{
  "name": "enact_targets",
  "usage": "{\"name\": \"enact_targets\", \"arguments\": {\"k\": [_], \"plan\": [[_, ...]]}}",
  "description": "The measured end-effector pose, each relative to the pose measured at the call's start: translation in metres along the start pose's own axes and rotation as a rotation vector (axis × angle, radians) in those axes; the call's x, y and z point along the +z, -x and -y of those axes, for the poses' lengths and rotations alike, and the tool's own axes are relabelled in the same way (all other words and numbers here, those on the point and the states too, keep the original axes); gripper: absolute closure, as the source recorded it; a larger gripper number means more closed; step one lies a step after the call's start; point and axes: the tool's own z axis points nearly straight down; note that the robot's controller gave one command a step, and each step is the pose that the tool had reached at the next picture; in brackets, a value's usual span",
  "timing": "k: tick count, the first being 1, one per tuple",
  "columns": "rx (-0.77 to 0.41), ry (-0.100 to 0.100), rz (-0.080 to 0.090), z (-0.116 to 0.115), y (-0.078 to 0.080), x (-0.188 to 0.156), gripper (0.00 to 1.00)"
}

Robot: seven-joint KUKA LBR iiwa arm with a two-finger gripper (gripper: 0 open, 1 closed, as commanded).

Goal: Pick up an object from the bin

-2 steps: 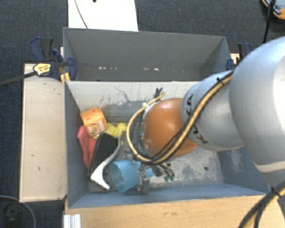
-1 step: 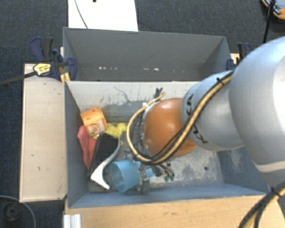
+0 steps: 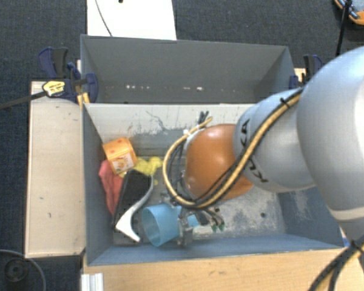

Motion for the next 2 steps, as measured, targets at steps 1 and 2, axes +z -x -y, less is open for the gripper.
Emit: {"name": "enact_targets", "arguments": {"k": [1, 2], "plan": [[0.000, 0.000, -0.011, 0.000, -0.002, -0.021, 1.00], [0.001, 0.000, -0.005, 0.000, 0.000, -0.039, 1.00]]}}
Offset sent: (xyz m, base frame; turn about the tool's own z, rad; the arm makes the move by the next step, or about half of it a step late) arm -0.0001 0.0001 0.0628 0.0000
